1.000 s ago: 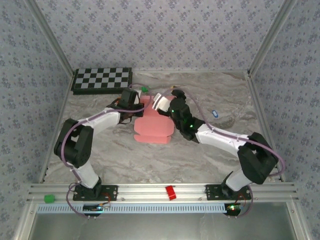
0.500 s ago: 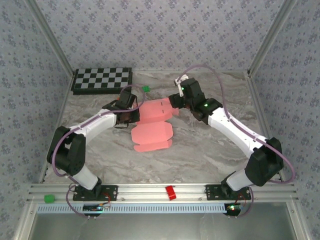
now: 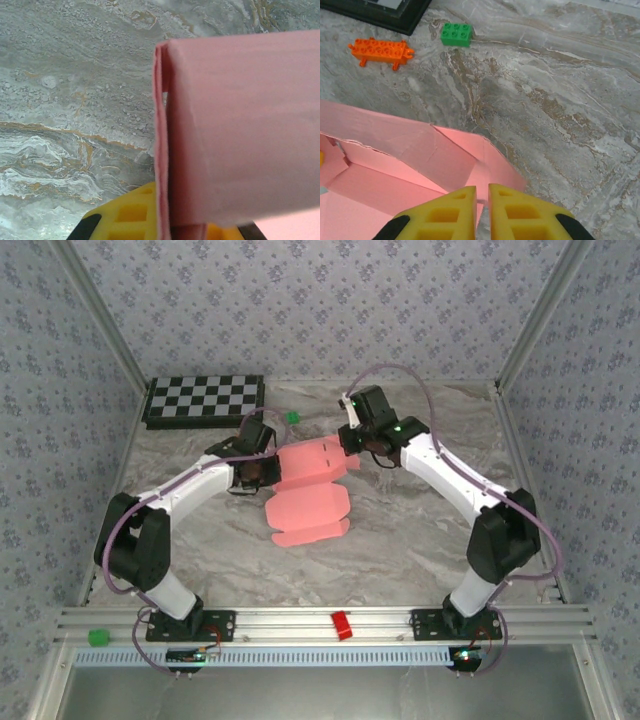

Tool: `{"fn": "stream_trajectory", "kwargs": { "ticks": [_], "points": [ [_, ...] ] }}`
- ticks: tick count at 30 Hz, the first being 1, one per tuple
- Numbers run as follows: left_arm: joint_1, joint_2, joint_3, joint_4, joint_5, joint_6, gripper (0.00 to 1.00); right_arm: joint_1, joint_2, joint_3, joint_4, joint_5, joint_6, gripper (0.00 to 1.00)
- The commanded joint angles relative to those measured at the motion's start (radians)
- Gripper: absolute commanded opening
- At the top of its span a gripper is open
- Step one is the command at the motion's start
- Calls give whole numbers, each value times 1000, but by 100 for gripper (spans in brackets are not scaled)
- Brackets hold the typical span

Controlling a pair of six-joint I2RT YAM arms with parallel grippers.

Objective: Fold the paper box

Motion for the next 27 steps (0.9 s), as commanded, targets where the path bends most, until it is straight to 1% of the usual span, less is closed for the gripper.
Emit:
{"fn": "stream_trajectory", "kwargs": {
  "ticks": [1, 9, 13, 17, 27],
  "points": [
    [-5, -1, 41, -27, 30, -20, 0, 1, 45, 62, -46, 11, 9, 11],
    [-6, 0, 35, -11, 41, -35, 0, 10, 127, 96, -69, 10, 22, 8],
    [-8, 2, 31, 2, 50, -46, 0, 14, 144, 92, -68, -18, 34, 7],
    [-6, 8, 29, 18, 68, -58, 0, 14, 149, 76, -43, -68, 40, 7],
    [-7, 12, 17, 60, 112, -90, 0, 1, 139, 12, 77, -262, 112, 5]
  ]
}}
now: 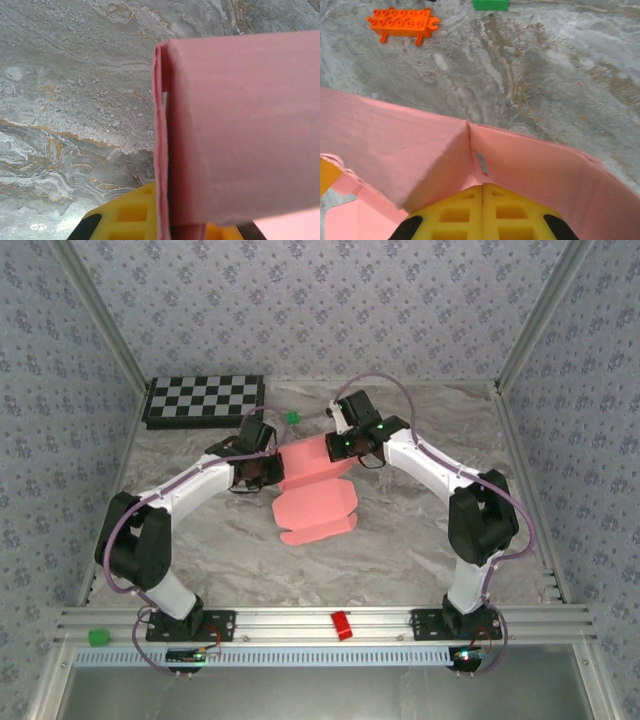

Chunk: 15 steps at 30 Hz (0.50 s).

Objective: Fold the paper box

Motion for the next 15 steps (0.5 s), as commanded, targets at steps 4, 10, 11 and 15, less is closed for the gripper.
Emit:
{"fn": "stream_trajectory", "kwargs": {
  "ticks": [4, 10, 11, 15],
  "points": [
    [-6, 5, 6, 47, 46, -39, 0, -10, -3, -28, 68, -129, 52, 5],
    [-6, 6, 1, 49, 29, -43, 0, -11, -43, -53, 56, -30, 51, 5],
    [-7, 6, 2, 49, 28, -41, 0, -10, -54, -56, 43, 12, 47, 5],
    [-7, 9, 4, 43, 22, -34, 0, -7, -98, -77, 7, 167, 41, 5]
  ]
}}
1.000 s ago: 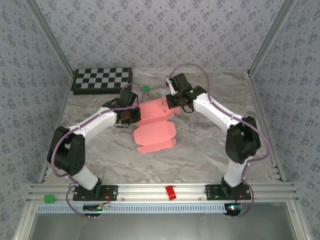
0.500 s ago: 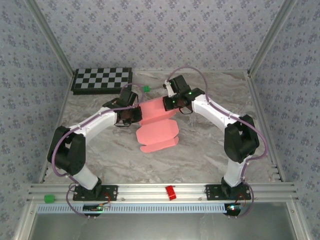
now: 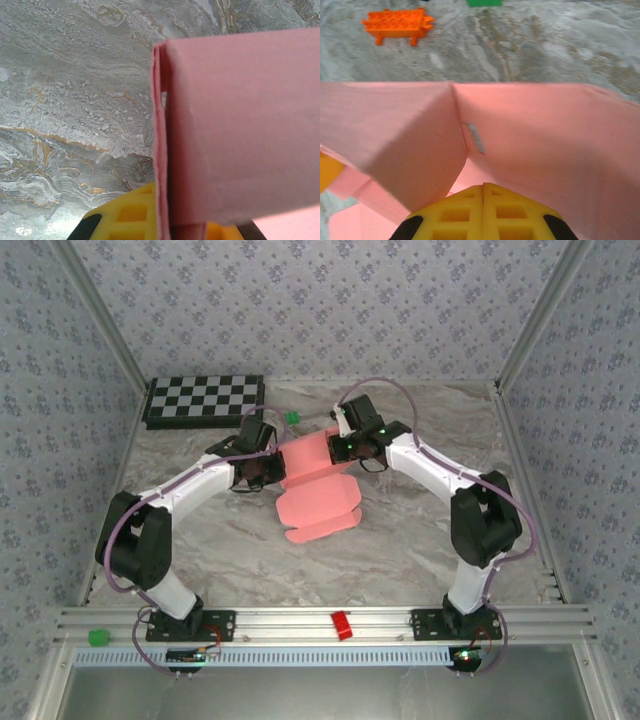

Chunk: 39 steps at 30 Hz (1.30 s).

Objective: Fold the paper box

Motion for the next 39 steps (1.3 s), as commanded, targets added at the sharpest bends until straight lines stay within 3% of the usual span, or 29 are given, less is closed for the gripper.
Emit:
{"fn": "stream_trajectory", "kwargs": {
  "ticks": [1, 11, 21, 39],
  "points": [
    [-7, 9, 3, 17, 4, -6, 0, 4, -74, -13, -48, 162, 5, 5],
    [-5, 13, 4, 14, 3, -5, 0, 28, -79, -6, -177, 335, 9, 5],
    [-5, 12, 5, 14, 0, -5, 0, 38, -43, -6, -246, 346, 3, 4],
    [-6, 18, 6, 18, 6, -6, 0, 17, -40, -54, -100, 102, 49, 4]
  ]
}}
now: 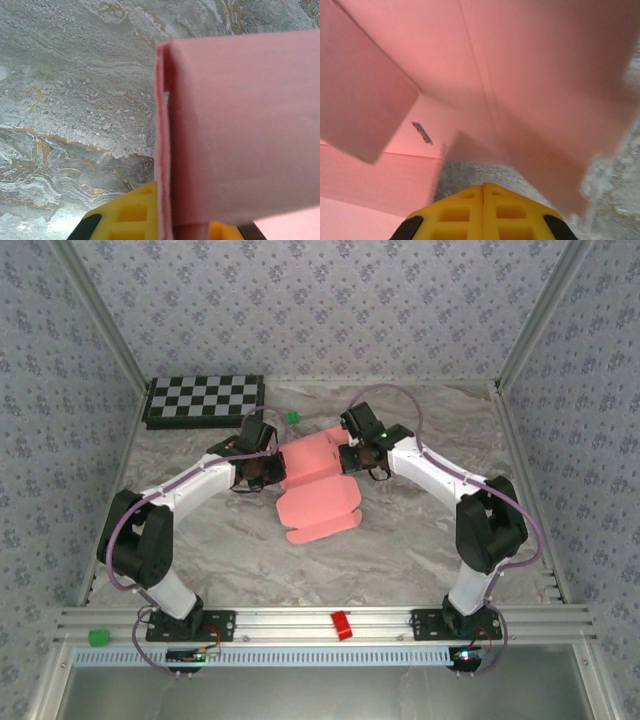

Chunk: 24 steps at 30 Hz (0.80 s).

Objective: Fold the paper box

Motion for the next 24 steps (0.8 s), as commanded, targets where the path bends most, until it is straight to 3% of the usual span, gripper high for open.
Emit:
{"fn": "stream_trajectory", "kwargs": {
  "ticks": [1, 13, 19, 24],
  "points": [
    [-7, 8, 6, 18, 7, -6, 0, -4, -7, -21, 51, -89, 25, 4],
    [-6, 13, 2, 32, 20, -6, 0, -25, 27, -12, 126, -225, 23, 3],
    [-6, 16, -10, 48, 15, -6, 0, -23, 7, -18, 138, -242, 10, 3],
    [-6, 17, -16, 61, 17, -5, 0, -19, -62, -64, 173, -171, -5, 8]
  ]
}}
